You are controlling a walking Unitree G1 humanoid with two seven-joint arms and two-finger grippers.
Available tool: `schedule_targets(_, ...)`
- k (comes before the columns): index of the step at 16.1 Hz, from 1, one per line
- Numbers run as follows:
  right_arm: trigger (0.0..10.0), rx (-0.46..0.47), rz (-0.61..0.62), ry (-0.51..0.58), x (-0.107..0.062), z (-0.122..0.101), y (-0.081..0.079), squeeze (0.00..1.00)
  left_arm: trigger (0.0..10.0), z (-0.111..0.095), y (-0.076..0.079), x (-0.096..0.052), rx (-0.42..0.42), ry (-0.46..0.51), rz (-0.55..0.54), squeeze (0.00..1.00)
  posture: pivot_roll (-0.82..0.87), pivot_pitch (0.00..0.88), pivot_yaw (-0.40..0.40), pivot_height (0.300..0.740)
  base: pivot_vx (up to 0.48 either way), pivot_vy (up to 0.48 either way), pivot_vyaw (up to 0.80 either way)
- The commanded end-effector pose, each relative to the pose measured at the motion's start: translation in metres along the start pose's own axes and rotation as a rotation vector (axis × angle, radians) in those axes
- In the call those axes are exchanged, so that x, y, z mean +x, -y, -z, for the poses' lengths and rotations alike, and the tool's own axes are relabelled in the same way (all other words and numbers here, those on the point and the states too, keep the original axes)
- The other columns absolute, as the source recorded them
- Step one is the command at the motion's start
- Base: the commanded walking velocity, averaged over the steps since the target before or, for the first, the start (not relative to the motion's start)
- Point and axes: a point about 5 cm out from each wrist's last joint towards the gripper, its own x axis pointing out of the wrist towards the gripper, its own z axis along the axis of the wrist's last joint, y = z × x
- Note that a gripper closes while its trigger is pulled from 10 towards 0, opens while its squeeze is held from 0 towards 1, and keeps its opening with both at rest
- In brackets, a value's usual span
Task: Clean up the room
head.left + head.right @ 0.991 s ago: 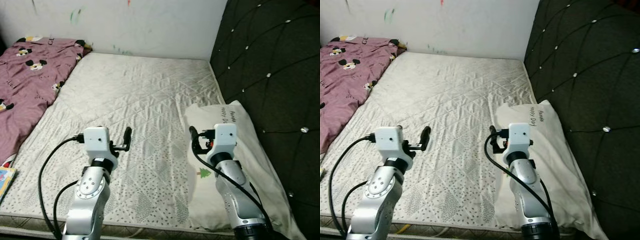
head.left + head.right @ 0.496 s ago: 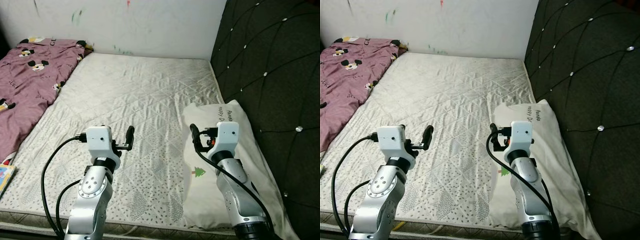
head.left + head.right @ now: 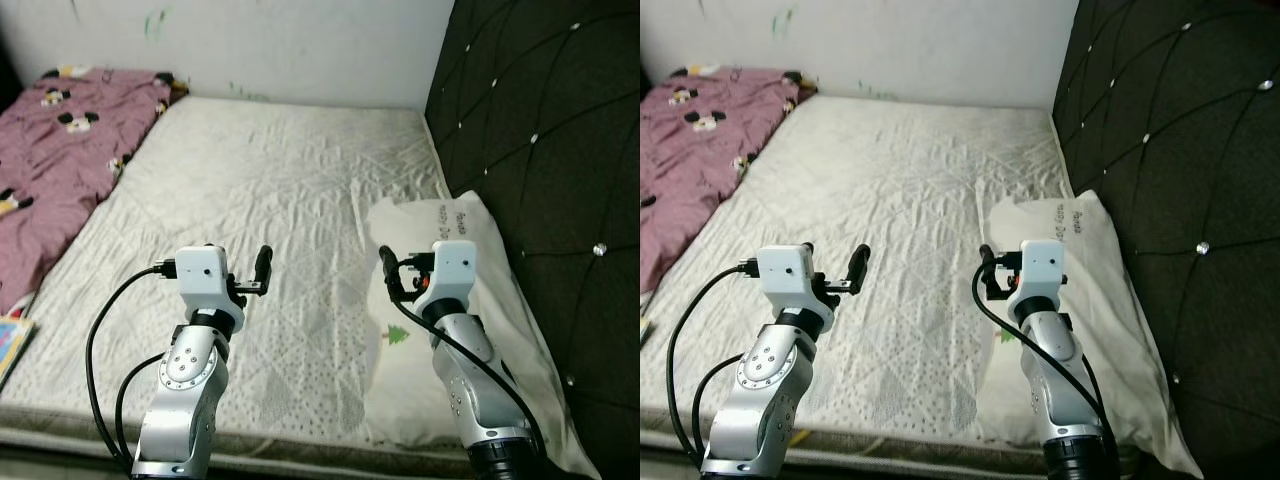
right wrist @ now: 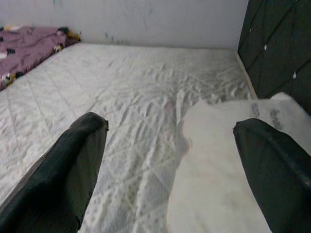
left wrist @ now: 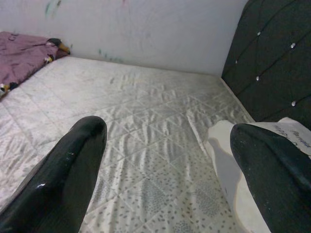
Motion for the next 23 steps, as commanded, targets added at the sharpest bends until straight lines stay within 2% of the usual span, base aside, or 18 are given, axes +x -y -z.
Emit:
schedule_targets(1, 10.0, 0.002, -0.004, 0.02, 0.0017, -0.0038, 0.0008, 0.0, 10.0, -0.0004, 0.0008, 0.0005, 0.004, -0.001, 0.007, 0.0, -0.01, 0.0, -0.005, 0.74, 0.0, 0.0, 0.0)
schedule_targets(23, 10.0, -0.005, 0.014, 0.022, 0.0078, -0.0037, 0.0021, 0.0, 10.0, -0.0011, 0.0036, 0.0039, -0.002, -0.004, 0.009, 0.0, -0.02, 0.003, -0.009, 0.74, 0.0, 0.0, 0.0)
